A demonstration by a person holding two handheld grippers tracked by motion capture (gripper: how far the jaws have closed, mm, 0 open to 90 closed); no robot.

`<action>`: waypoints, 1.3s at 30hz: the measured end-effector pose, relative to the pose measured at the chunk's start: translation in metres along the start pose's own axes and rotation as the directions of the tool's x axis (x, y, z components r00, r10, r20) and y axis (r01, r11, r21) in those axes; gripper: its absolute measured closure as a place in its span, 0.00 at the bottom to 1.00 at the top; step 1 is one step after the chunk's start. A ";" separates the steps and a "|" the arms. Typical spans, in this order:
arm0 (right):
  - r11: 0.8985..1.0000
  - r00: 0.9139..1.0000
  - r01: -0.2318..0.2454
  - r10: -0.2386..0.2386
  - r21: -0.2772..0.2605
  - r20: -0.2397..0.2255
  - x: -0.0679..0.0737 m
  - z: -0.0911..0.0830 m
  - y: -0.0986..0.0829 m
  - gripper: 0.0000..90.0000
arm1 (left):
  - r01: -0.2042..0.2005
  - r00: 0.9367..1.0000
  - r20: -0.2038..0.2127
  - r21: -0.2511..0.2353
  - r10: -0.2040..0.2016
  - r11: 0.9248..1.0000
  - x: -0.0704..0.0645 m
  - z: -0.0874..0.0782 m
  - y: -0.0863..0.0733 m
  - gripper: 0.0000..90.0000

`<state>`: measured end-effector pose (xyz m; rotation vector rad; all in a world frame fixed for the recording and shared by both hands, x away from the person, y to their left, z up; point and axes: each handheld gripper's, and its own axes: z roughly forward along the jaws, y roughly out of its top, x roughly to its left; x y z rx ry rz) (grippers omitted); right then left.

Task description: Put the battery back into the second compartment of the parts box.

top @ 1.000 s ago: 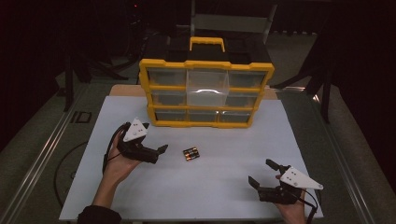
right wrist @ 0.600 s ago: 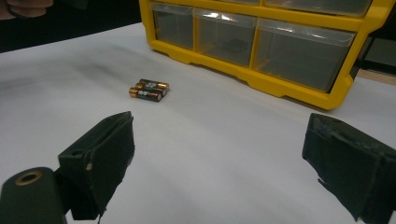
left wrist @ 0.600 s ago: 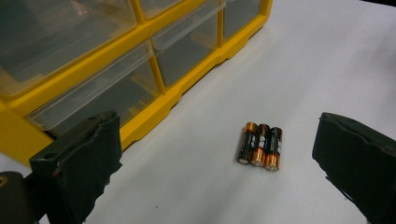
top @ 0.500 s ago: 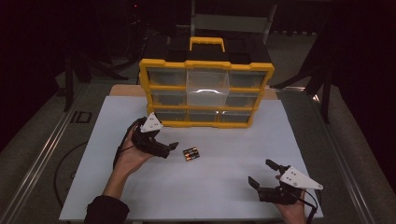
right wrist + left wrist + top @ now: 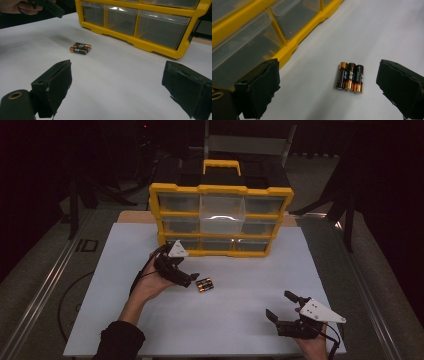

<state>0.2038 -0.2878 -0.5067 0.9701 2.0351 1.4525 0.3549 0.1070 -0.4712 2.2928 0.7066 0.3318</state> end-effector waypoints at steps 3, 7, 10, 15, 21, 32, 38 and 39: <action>1.000 1.000 0.000 0.000 0.000 0.000 0.000 0.000 0.000 0.10 | -0.009 1.000 0.009 0.023 0.009 1.000 -0.001 0.007 0.003 0.09; 1.000 1.000 0.001 -0.001 0.001 -0.003 0.000 0.000 0.000 0.10 | -0.021 0.999 0.030 0.053 0.020 0.998 -0.002 0.016 0.005 0.12; 1.000 1.000 0.001 -0.001 0.002 -0.003 0.000 0.000 0.000 0.10 | -0.022 0.999 0.039 0.069 0.020 0.997 -0.002 0.022 0.007 0.15; 1.000 1.000 0.001 -0.001 0.002 -0.004 0.000 0.001 0.000 0.10 | -0.044 0.998 0.054 0.110 0.038 0.993 -0.004 0.034 0.011 0.19; 1.000 1.000 0.000 0.000 0.003 -0.006 -0.001 0.000 0.000 0.10 | -0.075 0.995 0.076 0.169 0.063 0.983 -0.004 0.047 0.011 0.27; 1.000 1.000 0.003 -0.003 0.003 -0.006 0.000 0.000 0.000 0.10 | -0.091 0.986 0.161 0.239 0.053 0.967 0.000 0.062 0.006 0.58; 1.000 1.000 0.003 -0.003 0.002 -0.006 0.000 0.000 0.000 0.10 | -0.106 0.982 0.181 0.270 0.058 0.957 -0.002 0.068 0.004 0.75; 1.000 1.000 0.004 -0.004 0.002 -0.005 0.000 0.000 0.000 0.10 | -0.109 0.981 0.187 0.276 0.058 0.955 -0.001 0.069 0.004 0.76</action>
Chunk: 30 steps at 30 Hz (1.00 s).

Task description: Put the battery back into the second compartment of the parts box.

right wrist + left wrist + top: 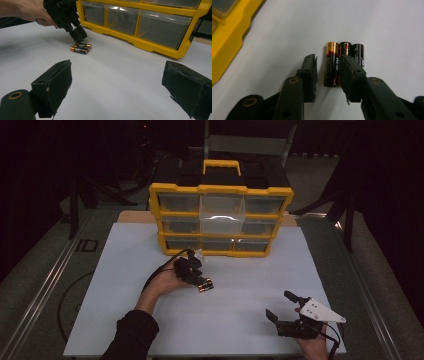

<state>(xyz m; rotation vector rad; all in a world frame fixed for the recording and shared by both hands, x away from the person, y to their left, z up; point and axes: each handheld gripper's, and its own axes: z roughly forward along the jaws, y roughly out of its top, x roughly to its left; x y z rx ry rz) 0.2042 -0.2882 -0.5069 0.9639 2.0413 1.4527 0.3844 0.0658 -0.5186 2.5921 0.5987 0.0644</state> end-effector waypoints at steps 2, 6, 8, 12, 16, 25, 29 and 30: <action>1.000 1.000 0.000 0.000 0.000 0.001 0.000 0.000 0.000 0.10 | 0.007 1.000 0.003 0.005 -0.007 1.000 0.001 0.002 0.000 0.78; 1.000 1.000 0.001 -0.001 0.001 0.001 0.000 0.000 0.000 0.10 | 0.011 1.000 0.002 0.023 -0.011 1.000 0.002 0.007 0.000 0.81; 1.000 1.000 0.000 0.000 0.000 0.000 0.000 0.000 0.000 0.10 | 0.002 1.000 -0.004 0.044 -0.002 0.999 0.002 0.011 0.001 0.84; 1.000 1.000 0.000 0.000 0.000 0.000 0.000 0.000 0.000 0.10 | 0.008 1.000 -0.001 0.041 -0.008 0.999 0.003 0.012 0.000 0.86; 1.000 1.000 0.003 -0.003 0.000 -0.002 0.000 0.000 0.000 0.10 | 0.008 1.000 -0.003 0.040 -0.008 0.999 0.003 0.012 0.000 0.86; 1.000 1.000 -0.001 0.001 -0.001 -0.001 0.000 -0.001 0.000 0.10 | 0.013 1.000 -0.011 0.008 -0.013 1.000 0.004 0.005 -0.001 0.86; 1.000 1.000 -0.003 0.003 -0.003 -0.002 0.000 -0.001 0.000 0.10 | 0.008 1.000 -0.016 -0.008 -0.008 1.000 0.003 0.000 -0.001 0.86; 1.000 1.000 -0.003 0.003 -0.003 -0.001 0.000 -0.001 0.000 0.10 | 0.008 1.000 -0.016 -0.008 -0.008 1.000 0.003 0.000 -0.001 0.86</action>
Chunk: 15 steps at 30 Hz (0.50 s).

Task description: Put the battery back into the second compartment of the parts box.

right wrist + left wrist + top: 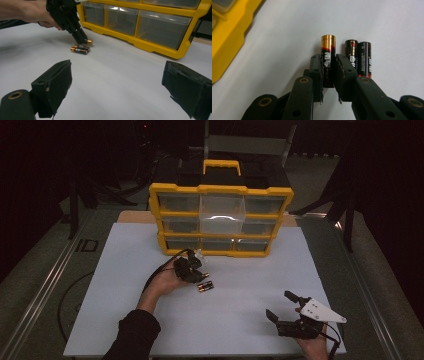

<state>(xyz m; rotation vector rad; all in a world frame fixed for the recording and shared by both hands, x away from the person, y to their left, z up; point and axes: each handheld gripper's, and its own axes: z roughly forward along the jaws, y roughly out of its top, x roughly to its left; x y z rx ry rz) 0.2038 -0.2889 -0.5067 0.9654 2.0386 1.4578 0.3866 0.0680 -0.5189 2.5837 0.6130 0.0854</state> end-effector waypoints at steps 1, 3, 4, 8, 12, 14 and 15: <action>1.000 1.000 0.000 0.000 0.000 0.000 0.000 0.000 0.000 0.10 | 0.001 1.000 0.000 -0.017 -0.001 1.000 0.000 -0.004 0.000 0.86; 1.000 1.000 -0.001 0.001 -0.001 -0.002 0.000 0.000 0.000 0.10 | -0.004 1.000 -0.007 -0.028 0.003 1.000 0.000 -0.009 0.000 0.86; 1.000 1.000 -0.001 0.001 -0.001 -0.003 0.000 0.000 0.000 0.10 | -0.005 1.000 -0.004 -0.034 0.005 0.999 -0.001 -0.012 0.000 0.86; 1.000 1.000 -0.001 0.001 0.000 -0.004 0.000 0.000 0.000 0.10 | -0.018 1.000 -0.013 -0.051 0.018 0.999 -0.002 -0.025 0.000 0.86; 1.000 1.000 -0.004 0.004 -0.002 -0.004 0.000 0.000 0.000 0.10 | -0.026 0.999 -0.021 -0.067 0.024 0.997 -0.002 -0.043 0.000 0.86; 1.000 1.000 -0.004 0.004 -0.002 -0.004 0.000 0.001 -0.001 0.10 | -0.030 0.999 -0.020 -0.078 0.029 0.996 -0.003 -0.054 0.001 0.86; 1.000 1.000 -0.004 0.004 -0.002 -0.005 0.000 0.001 -0.001 0.10 | -0.035 0.999 -0.021 -0.087 0.033 0.996 -0.003 -0.060 0.002 0.86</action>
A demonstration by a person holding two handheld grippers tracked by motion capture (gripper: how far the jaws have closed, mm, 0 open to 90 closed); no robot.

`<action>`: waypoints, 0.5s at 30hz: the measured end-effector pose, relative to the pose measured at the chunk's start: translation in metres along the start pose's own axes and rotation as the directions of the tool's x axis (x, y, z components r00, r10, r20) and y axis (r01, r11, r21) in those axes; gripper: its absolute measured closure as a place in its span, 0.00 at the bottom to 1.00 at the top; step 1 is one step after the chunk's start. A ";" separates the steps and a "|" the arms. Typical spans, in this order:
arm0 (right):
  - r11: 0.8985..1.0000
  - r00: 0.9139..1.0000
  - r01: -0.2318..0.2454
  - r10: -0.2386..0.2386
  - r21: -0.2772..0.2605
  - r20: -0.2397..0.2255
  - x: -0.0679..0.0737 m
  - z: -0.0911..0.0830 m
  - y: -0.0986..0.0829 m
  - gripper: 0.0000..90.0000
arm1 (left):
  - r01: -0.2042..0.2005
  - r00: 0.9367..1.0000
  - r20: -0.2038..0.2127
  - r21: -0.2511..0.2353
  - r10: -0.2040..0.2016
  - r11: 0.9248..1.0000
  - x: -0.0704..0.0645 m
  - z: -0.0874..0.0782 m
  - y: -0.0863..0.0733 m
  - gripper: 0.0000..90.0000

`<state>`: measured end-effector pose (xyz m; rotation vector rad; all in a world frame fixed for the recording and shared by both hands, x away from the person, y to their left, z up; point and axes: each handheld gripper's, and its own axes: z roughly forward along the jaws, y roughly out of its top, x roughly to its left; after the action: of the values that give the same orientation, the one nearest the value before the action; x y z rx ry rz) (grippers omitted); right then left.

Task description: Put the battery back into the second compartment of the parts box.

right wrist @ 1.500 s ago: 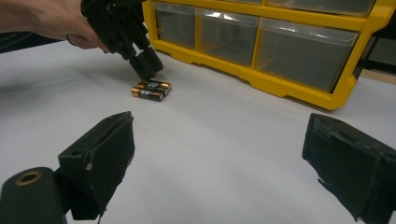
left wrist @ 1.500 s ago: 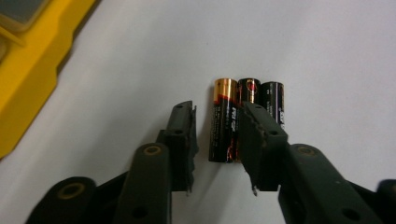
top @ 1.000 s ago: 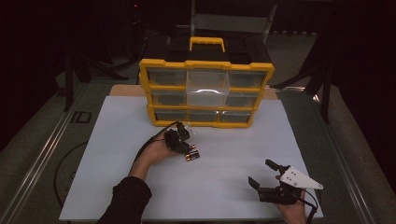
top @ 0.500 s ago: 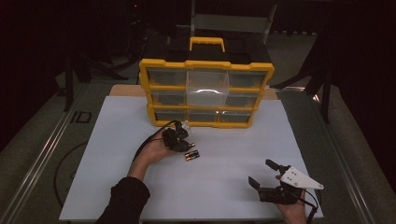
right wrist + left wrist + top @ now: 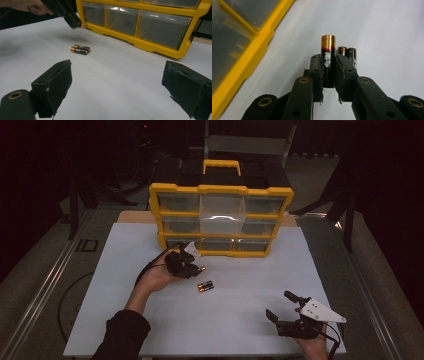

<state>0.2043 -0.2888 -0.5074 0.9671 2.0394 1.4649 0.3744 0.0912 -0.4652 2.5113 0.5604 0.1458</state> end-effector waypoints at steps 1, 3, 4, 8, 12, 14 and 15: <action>1.000 1.000 0.000 0.000 0.000 0.000 0.000 0.000 0.000 0.10 | 0.000 1.000 0.000 0.000 0.000 1.000 0.000 0.000 0.000 0.86; 1.000 1.000 0.000 0.000 0.002 0.001 0.000 0.000 0.000 0.10 | -0.015 1.000 0.006 -0.023 0.016 1.000 -0.001 -0.016 0.005 0.86; 1.000 1.000 -0.001 0.001 0.001 0.001 0.000 0.000 0.000 0.10 | -0.020 1.000 0.008 -0.034 0.020 0.999 -0.002 -0.022 0.007 0.86; 1.000 1.000 -0.003 0.003 -0.001 0.004 0.000 0.000 0.000 0.10 | -0.045 0.999 0.018 -0.062 0.047 0.997 -0.003 -0.045 0.016 0.86; 1.000 1.000 -0.004 0.004 -0.001 0.006 -0.001 0.000 -0.001 0.10 | -0.078 0.996 0.029 -0.073 0.081 0.994 -0.003 -0.067 0.026 0.86; 1.000 1.000 -0.006 0.006 -0.001 0.005 -0.001 0.000 -0.001 0.10 | -0.092 0.994 0.044 -0.078 0.096 0.993 -0.003 -0.078 0.032 0.86; 1.000 1.000 -0.006 0.006 -0.001 0.006 -0.001 0.000 -0.001 0.10 | -0.103 0.993 0.051 -0.081 0.108 0.991 -0.003 -0.086 0.036 0.86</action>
<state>0.2043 -0.2895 -0.5078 0.9770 2.0334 1.4638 0.3654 0.1055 -0.3739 2.4612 0.3918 0.1344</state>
